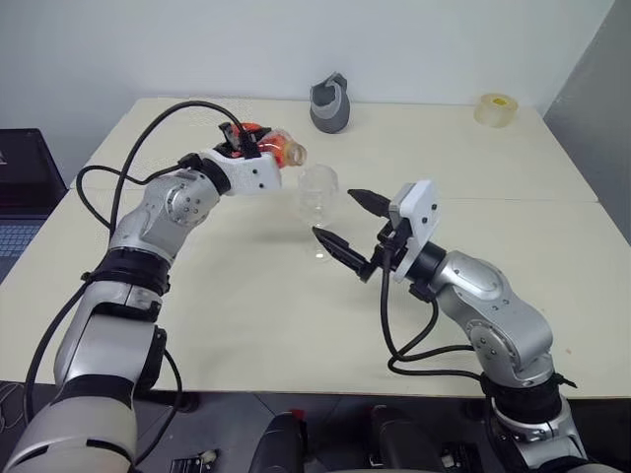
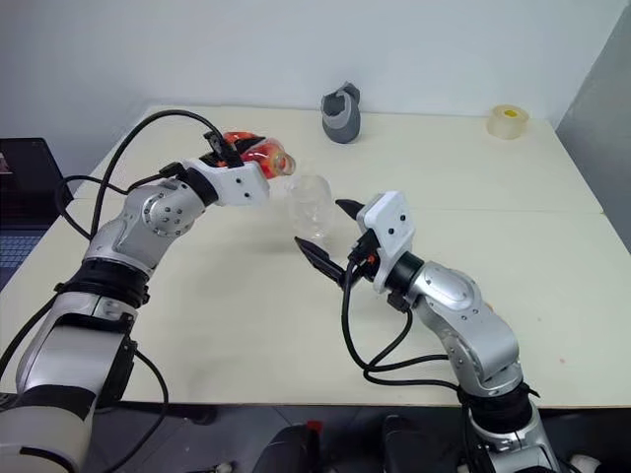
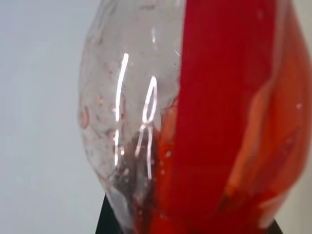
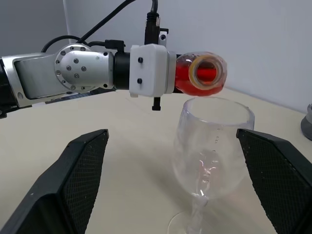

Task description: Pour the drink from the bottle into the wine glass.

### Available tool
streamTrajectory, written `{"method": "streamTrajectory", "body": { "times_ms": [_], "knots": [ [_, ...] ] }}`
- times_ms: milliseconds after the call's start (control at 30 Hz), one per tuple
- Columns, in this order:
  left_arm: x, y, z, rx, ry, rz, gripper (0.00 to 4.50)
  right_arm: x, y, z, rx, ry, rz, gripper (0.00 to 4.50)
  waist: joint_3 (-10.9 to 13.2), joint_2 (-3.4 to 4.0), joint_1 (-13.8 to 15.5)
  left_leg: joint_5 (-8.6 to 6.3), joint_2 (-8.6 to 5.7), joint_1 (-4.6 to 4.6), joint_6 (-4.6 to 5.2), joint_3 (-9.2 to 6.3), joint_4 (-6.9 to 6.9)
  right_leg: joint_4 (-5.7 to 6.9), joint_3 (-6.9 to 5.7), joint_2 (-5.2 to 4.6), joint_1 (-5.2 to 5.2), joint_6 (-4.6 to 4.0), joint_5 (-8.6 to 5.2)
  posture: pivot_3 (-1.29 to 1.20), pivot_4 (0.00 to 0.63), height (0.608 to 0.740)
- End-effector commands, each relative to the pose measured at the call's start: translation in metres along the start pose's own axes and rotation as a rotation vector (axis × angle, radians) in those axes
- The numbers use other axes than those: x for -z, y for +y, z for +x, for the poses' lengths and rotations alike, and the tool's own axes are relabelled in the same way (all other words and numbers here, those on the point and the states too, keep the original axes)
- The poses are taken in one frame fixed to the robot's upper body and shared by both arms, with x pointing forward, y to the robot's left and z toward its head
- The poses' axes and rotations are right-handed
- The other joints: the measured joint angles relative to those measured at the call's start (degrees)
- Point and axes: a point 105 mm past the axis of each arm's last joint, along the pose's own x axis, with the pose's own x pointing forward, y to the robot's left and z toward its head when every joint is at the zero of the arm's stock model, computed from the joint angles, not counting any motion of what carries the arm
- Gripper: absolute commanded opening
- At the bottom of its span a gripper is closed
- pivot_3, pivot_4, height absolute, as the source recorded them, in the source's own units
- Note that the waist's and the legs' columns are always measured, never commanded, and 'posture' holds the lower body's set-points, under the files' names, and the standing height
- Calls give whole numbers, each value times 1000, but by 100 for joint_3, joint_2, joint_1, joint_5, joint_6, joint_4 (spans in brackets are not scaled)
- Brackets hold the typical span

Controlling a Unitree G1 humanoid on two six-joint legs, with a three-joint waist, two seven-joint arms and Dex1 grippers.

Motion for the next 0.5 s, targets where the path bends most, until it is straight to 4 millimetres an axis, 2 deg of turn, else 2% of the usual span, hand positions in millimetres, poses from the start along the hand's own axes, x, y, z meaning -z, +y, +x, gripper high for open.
{"method": "streamTrajectory", "body": {
  "times_ms": [33,500],
  "knots": [
    [-6,31,2,-85,-37,97,770,-12,1,2,10,-43,-29,4500,0,0,0,0,0,0,0,-1,0,0,0,0,0,0,0,0,150,740],
    [-6,41,3,-124,-43,222,770,-10,0,4,23,-32,-35,4500,0,0,-3,0,1,0,0,1,0,1,-1,0,-1,0,0,0,150,740]
  ]
}}
